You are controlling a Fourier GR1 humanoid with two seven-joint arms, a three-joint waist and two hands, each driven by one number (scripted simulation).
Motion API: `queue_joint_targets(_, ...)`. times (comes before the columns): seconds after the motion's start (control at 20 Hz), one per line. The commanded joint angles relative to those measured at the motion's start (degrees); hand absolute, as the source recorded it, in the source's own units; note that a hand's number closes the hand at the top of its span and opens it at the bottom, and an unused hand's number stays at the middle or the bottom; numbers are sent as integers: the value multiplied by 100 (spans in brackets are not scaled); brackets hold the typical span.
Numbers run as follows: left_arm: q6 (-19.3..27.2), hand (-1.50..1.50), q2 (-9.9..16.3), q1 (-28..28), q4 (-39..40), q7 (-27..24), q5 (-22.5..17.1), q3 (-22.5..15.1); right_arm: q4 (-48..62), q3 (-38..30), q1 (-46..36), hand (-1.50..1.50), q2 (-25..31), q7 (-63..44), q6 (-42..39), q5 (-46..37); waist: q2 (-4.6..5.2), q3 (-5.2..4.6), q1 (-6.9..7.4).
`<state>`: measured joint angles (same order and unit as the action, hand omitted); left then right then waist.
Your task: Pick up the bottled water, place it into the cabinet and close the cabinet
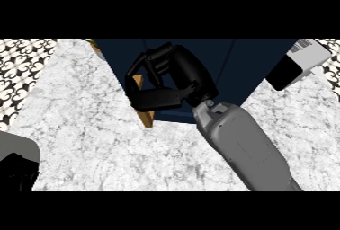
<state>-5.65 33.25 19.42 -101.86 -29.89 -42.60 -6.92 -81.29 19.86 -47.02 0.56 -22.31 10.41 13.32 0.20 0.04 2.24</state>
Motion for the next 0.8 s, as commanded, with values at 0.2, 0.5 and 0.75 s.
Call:
queue_joint_targets(0.2,-80,150,38,61,-110,145,-30,157,1921,-1015,-812,150,366,871,-919,346,67,-6,15)
queue_joint_targets(0.5,-313,150,91,163,-114,76,-95,220,2216,-1084,-535,150,686,1369,-1289,411,99,-10,51)
queue_joint_targets(0.75,-157,150,49,-21,-89,173,13,170,2465,-1035,-527,150,771,1640,-1566,393,127,-12,0)
